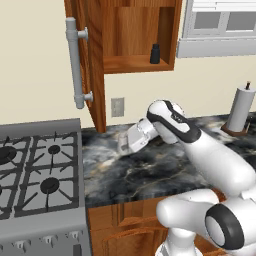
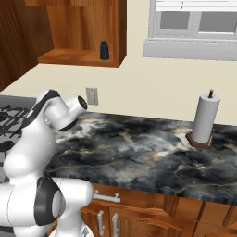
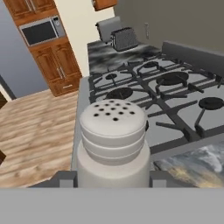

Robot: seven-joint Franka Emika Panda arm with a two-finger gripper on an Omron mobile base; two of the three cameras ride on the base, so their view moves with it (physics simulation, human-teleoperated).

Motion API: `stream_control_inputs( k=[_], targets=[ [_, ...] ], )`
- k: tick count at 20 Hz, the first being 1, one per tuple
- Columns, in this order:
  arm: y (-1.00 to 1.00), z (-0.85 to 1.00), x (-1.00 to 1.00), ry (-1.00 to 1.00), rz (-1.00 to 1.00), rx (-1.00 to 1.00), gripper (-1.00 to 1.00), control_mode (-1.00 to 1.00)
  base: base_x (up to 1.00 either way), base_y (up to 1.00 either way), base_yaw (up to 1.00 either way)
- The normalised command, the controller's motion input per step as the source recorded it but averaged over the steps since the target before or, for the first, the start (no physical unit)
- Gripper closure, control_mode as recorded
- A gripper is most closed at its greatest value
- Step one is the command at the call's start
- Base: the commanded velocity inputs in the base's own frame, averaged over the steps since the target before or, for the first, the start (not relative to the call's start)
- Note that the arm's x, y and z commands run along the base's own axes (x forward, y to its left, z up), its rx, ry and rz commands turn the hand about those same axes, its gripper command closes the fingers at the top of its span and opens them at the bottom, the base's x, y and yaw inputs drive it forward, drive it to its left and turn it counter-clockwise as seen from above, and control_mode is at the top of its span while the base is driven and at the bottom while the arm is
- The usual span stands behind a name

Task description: Take 2 condiments from the cabinet and move them on the counter near the stove.Make sure the condiments are lined up with each other, next to each other.

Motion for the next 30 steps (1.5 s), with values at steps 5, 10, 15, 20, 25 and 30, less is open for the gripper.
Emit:
stream_control_inputs(
  k=[5,10,15,20,25,30],
  targets=[
    [0.19,-0.48,0.23,0.00,0.03,0.00,1.00,-1.00,0.00,0.00,0.00],
    [0.24,-0.43,0.18,0.00,0.02,0.00,1.00,-1.00,0.00,0.00,0.00],
    [0.26,-0.29,0.09,0.00,0.02,0.00,1.00,-1.00,0.00,0.00,0.00],
    [0.25,-0.23,0.12,-0.01,0.02,0.01,1.00,-1.00,0.00,0.00,0.00],
    [0.16,-0.23,0.15,0.00,0.02,0.00,1.00,-1.00,0.00,0.00,0.00],
    [0.04,-0.21,0.14,-0.02,0.01,0.00,1.00,-1.00,0.00,0.00,0.00]
  ],
)
